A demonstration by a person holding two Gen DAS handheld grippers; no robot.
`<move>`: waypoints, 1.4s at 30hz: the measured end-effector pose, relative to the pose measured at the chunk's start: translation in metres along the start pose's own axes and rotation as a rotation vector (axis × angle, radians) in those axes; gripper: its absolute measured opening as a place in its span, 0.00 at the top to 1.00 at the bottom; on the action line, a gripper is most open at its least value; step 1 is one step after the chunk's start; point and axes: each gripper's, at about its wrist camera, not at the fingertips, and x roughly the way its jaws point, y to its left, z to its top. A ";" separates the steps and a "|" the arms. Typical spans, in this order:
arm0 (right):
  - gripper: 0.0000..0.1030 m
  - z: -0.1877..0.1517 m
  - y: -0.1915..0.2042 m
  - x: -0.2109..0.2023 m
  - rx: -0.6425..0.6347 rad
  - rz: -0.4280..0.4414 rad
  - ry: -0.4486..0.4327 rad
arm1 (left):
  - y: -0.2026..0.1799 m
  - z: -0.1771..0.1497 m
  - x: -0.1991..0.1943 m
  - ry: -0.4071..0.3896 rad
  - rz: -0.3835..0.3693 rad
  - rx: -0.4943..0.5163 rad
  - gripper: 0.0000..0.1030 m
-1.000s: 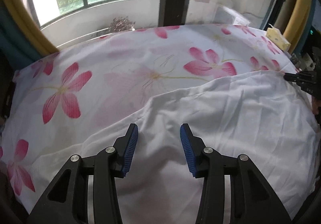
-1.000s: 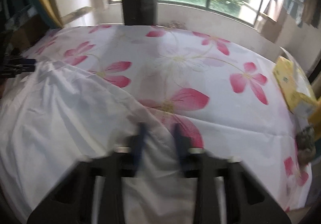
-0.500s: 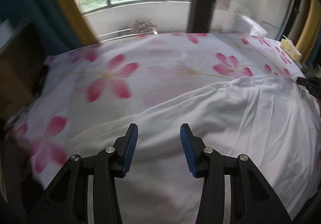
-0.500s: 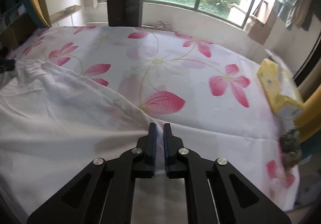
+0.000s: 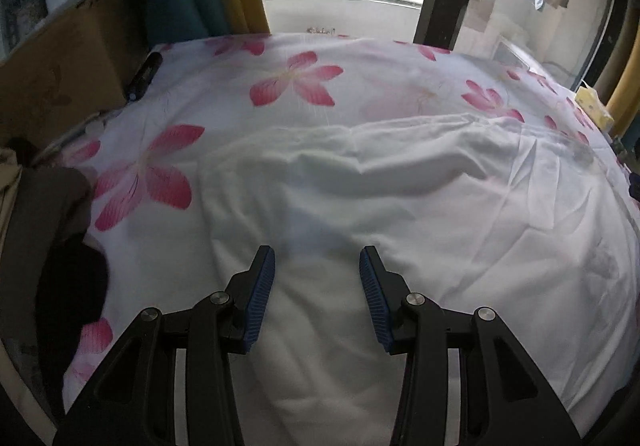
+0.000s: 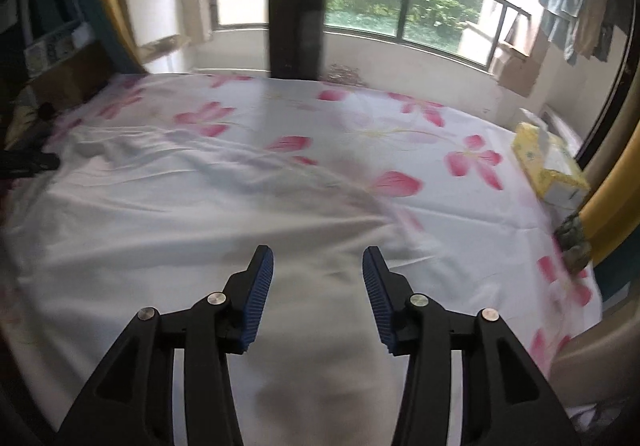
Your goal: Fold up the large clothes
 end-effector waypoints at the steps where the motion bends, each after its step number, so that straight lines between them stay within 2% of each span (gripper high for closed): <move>1: 0.55 -0.003 0.012 -0.003 -0.001 -0.002 -0.010 | 0.001 -0.001 -0.001 -0.002 -0.003 -0.003 0.55; 6: 0.55 -0.012 0.058 -0.014 -0.032 0.055 -0.050 | -0.001 -0.009 -0.015 -0.034 -0.001 0.003 0.54; 9: 0.51 -0.018 0.072 -0.012 0.014 0.086 -0.033 | -0.021 -0.012 -0.034 -0.093 -0.058 0.044 0.54; 12: 0.49 -0.028 0.087 -0.004 -0.001 0.050 0.007 | -0.051 -0.015 -0.054 -0.153 -0.098 0.112 0.54; 15: 0.47 -0.038 0.091 -0.003 0.002 0.016 0.025 | -0.078 -0.020 -0.065 -0.191 -0.140 0.137 0.54; 17: 0.34 -0.046 0.092 -0.003 0.017 0.006 0.026 | -0.100 -0.027 -0.072 -0.219 -0.213 0.160 0.54; 20: 0.27 -0.059 0.089 -0.001 0.031 -0.017 0.023 | -0.130 -0.036 -0.070 -0.216 -0.282 0.188 0.51; 22: 0.25 -0.067 0.082 0.001 0.069 0.001 0.023 | -0.145 -0.045 -0.055 -0.161 -0.322 0.192 0.44; 25: 0.25 -0.070 0.071 0.000 0.139 0.039 0.035 | -0.157 -0.056 -0.035 -0.103 -0.291 0.217 0.44; 31: 0.25 -0.080 0.070 -0.009 0.156 0.024 0.032 | -0.165 -0.064 -0.033 -0.111 -0.236 0.265 0.44; 35: 0.25 -0.090 0.068 -0.028 0.170 -0.027 0.021 | -0.174 -0.069 -0.034 -0.118 -0.180 0.323 0.43; 39: 0.25 -0.106 0.058 -0.052 0.237 -0.053 0.007 | -0.174 -0.066 -0.043 -0.111 -0.197 0.317 0.43; 42: 0.25 -0.117 0.049 -0.068 0.291 -0.074 -0.003 | -0.174 -0.066 -0.060 -0.150 -0.237 0.300 0.43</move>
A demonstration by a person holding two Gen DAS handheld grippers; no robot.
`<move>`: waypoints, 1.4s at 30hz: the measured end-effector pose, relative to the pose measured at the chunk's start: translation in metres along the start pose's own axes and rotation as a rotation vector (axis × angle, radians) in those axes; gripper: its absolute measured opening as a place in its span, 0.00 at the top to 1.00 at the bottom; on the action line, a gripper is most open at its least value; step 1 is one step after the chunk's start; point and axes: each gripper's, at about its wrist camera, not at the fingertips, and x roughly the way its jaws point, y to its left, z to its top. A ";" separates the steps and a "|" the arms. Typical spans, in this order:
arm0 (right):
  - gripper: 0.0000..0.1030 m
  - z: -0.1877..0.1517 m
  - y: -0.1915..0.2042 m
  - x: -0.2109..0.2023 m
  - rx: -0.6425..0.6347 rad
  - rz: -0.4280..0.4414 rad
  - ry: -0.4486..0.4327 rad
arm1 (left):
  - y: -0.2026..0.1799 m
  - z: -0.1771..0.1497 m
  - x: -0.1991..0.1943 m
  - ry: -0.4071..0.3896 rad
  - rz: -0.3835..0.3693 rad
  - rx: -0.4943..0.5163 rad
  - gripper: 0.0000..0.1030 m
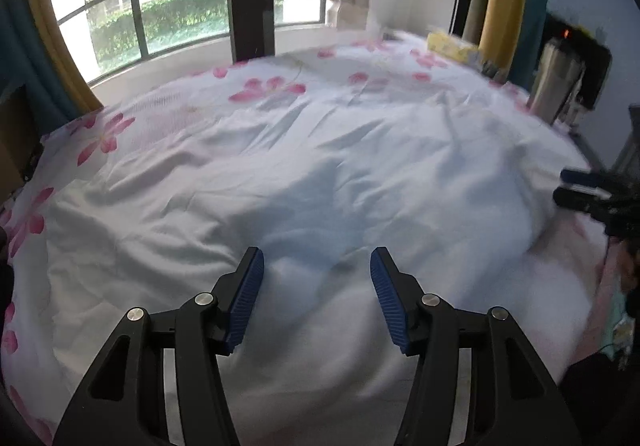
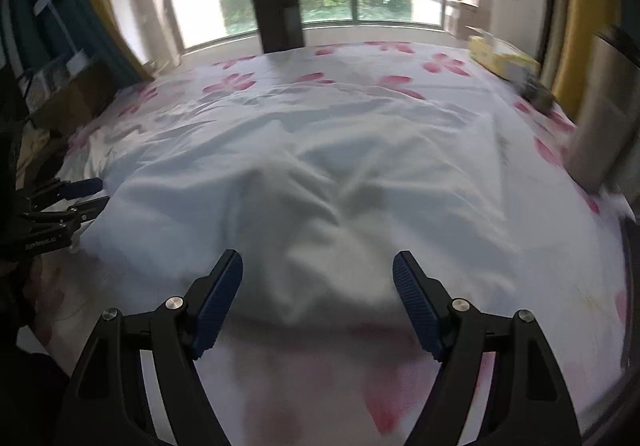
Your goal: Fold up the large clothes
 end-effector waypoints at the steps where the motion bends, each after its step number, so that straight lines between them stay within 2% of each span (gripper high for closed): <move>1: 0.25 -0.002 -0.004 -0.004 0.015 -0.008 -0.003 | -0.002 0.001 -0.004 -0.014 -0.006 0.001 0.43; 6: 0.25 -0.013 -0.024 -0.010 0.073 -0.039 0.020 | -0.011 0.013 -0.017 -0.084 -0.036 -0.015 0.43; 10: 0.25 -0.020 -0.035 -0.006 0.128 -0.028 0.064 | -0.014 0.022 -0.015 -0.099 -0.051 -0.035 0.43; 13: 0.23 -0.023 -0.039 -0.005 0.145 -0.022 0.065 | -0.014 0.025 -0.013 -0.103 -0.059 -0.043 0.43; 17: 0.10 -0.018 -0.047 -0.001 0.170 -0.044 0.066 | -0.012 0.028 -0.007 -0.093 -0.061 -0.046 0.43; 22: 0.04 -0.005 -0.058 0.010 0.228 -0.029 0.033 | -0.005 0.034 0.005 -0.077 -0.058 -0.064 0.43; 27: 0.02 0.016 -0.056 0.028 0.272 0.057 0.001 | -0.001 0.039 0.021 -0.048 -0.066 -0.085 0.43; 33: 0.00 0.036 -0.045 0.049 0.264 0.165 -0.012 | -0.007 0.048 0.040 -0.018 -0.093 -0.055 0.43; 37: 0.00 0.043 -0.038 0.059 0.292 0.280 -0.011 | -0.006 0.039 0.065 0.058 -0.083 -0.092 0.43; 39: 0.00 0.044 -0.030 0.063 0.285 0.332 -0.008 | -0.007 0.037 0.067 0.047 -0.075 -0.093 0.43; 42: 0.00 0.046 -0.015 0.069 0.253 0.339 -0.014 | -0.010 0.037 0.069 0.049 -0.067 -0.075 0.43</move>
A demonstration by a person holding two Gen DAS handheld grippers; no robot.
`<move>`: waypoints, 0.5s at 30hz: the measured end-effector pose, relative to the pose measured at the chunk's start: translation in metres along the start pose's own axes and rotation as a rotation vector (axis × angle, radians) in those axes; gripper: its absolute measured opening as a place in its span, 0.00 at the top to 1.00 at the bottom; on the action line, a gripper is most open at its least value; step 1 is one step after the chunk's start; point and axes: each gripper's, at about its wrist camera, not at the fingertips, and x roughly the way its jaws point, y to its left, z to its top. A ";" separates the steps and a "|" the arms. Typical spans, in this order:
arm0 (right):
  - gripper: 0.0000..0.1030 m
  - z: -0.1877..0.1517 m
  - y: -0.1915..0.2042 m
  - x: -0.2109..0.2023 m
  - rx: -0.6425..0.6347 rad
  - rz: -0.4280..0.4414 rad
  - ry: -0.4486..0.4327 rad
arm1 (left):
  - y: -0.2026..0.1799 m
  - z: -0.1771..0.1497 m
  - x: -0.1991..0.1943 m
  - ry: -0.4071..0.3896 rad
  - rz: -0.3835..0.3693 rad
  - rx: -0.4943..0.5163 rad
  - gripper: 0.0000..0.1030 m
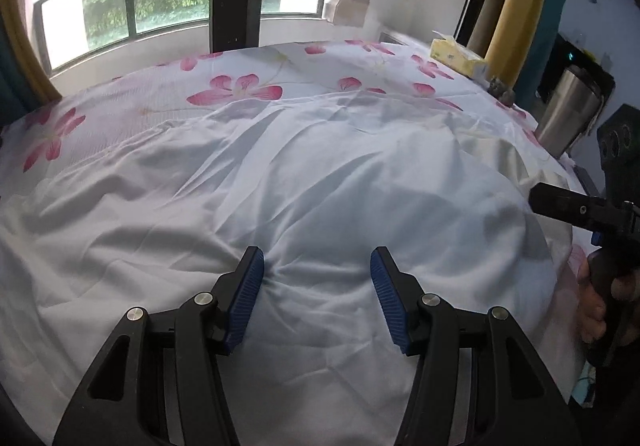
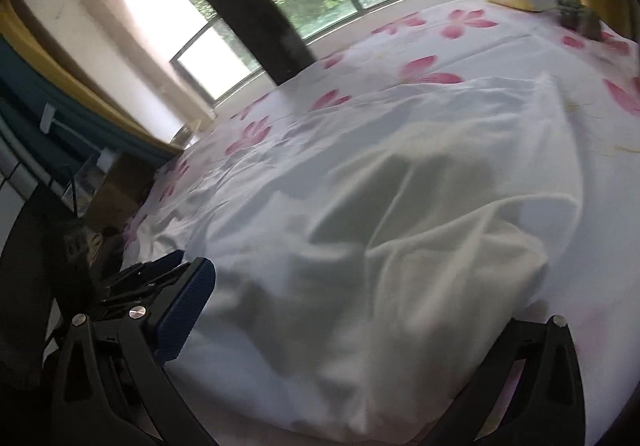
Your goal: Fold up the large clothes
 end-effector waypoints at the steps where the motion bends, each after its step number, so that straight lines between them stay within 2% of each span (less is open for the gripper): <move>1: 0.00 0.000 0.002 0.002 -0.002 0.009 0.000 | 0.001 0.000 0.000 0.001 -0.005 -0.001 0.43; 4: 0.04 0.001 0.011 0.010 -0.013 0.048 0.016 | 0.002 0.001 0.000 0.007 -0.011 0.001 0.43; 6: 0.17 0.002 0.017 0.012 -0.033 0.035 0.017 | 0.003 0.001 0.000 0.010 -0.017 -0.002 0.43; 7: 0.34 0.003 0.018 0.014 -0.042 0.021 0.022 | 0.004 0.001 0.001 0.008 -0.018 -0.004 0.43; 10: 0.45 0.006 0.015 0.015 -0.043 0.027 0.023 | 0.003 0.000 0.001 0.002 -0.017 -0.001 0.43; 12: 0.58 0.007 0.019 0.011 -0.063 0.028 0.007 | 0.003 0.001 0.001 0.003 -0.019 -0.002 0.43; 14: 0.76 0.010 0.024 0.006 -0.088 0.032 -0.006 | 0.004 0.001 0.001 0.003 -0.024 -0.006 0.43; 15: 0.80 0.011 0.029 0.005 -0.105 0.033 -0.009 | 0.004 0.001 0.001 0.003 -0.026 -0.007 0.43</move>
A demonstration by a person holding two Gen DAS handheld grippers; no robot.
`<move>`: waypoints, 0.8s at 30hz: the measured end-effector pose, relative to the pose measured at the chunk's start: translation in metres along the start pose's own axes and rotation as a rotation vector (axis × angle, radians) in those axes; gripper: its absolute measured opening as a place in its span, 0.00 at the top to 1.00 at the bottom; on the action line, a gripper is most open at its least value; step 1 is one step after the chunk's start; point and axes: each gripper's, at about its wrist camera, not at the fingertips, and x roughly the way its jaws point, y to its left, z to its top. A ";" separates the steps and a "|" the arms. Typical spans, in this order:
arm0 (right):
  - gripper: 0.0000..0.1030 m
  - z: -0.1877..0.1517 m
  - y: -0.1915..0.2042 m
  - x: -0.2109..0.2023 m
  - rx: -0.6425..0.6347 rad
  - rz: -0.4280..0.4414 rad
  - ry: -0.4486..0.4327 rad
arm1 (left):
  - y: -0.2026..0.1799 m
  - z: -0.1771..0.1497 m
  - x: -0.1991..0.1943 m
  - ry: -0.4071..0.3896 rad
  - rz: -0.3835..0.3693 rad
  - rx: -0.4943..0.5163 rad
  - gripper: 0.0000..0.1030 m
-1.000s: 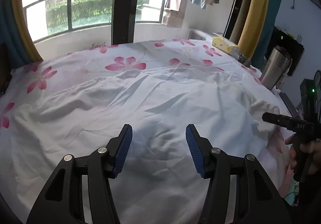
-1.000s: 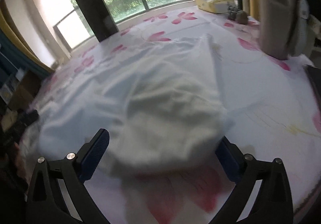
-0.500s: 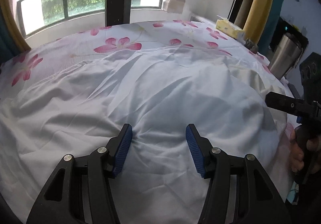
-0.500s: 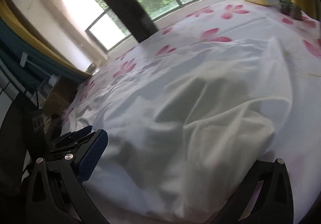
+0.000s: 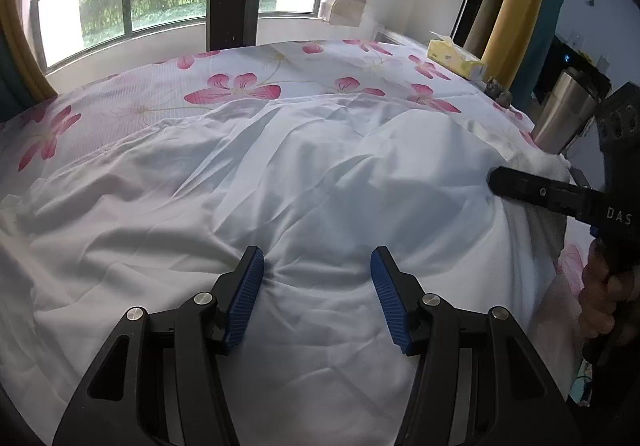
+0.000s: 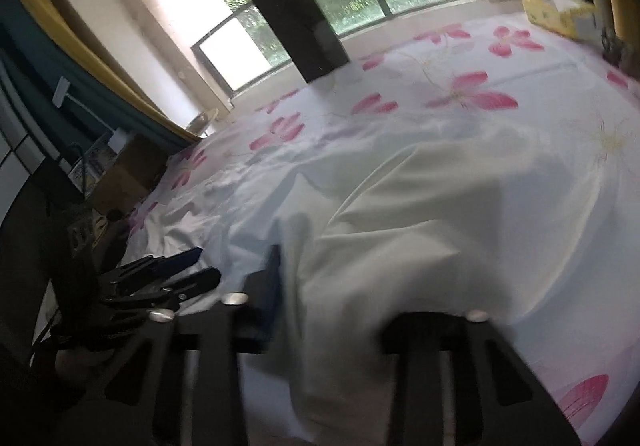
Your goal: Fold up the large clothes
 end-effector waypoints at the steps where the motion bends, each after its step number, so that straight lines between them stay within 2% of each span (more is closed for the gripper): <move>1: 0.83 0.001 0.004 0.000 -0.013 -0.001 -0.001 | 0.000 0.000 0.000 0.000 -0.001 0.000 0.43; 7: 0.85 0.011 0.029 -0.006 -0.082 0.009 -0.019 | 0.003 0.001 0.000 0.000 -0.010 -0.007 0.43; 18: 0.86 0.033 0.086 -0.005 -0.202 0.043 -0.036 | 0.017 0.004 -0.007 0.003 -0.071 -0.062 0.43; 20: 0.86 0.034 0.096 0.000 -0.221 0.043 -0.031 | 0.022 0.004 -0.012 -0.005 -0.092 -0.078 0.43; 24: 0.86 0.034 0.112 0.007 -0.254 0.041 -0.015 | 0.036 0.003 -0.038 -0.073 -0.133 -0.122 0.43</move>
